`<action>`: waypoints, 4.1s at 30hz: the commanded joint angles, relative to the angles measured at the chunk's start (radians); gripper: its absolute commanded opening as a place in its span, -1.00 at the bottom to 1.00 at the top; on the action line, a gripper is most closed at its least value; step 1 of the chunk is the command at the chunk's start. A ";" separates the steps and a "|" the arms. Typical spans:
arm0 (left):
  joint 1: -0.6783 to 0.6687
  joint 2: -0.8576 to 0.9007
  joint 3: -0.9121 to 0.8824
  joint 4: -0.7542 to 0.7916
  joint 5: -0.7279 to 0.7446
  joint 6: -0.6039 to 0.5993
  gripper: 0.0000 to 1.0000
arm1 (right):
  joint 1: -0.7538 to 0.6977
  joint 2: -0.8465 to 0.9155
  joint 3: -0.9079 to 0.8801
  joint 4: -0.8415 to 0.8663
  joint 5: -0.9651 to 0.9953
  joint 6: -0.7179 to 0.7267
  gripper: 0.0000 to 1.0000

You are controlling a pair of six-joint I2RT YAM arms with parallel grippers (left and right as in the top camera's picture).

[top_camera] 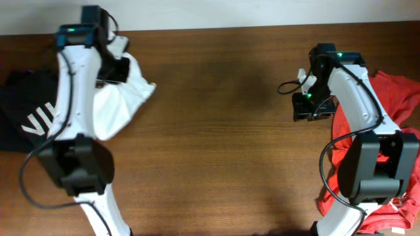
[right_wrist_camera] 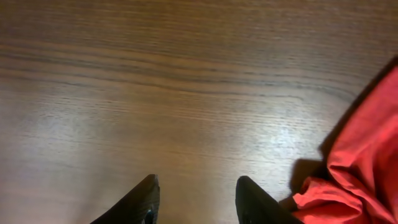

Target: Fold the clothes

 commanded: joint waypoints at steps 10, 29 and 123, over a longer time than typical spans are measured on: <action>0.251 -0.137 0.024 0.144 -0.103 -0.006 -0.99 | -0.013 -0.013 0.020 -0.009 0.009 -0.010 -0.12; 0.515 0.050 0.021 0.296 0.029 -0.006 -0.32 | -0.013 -0.013 0.020 -0.016 0.009 -0.010 -0.12; 0.056 -1.564 -1.266 0.400 0.177 -0.096 0.98 | 0.003 -1.923 -1.308 0.929 -0.095 -0.033 0.97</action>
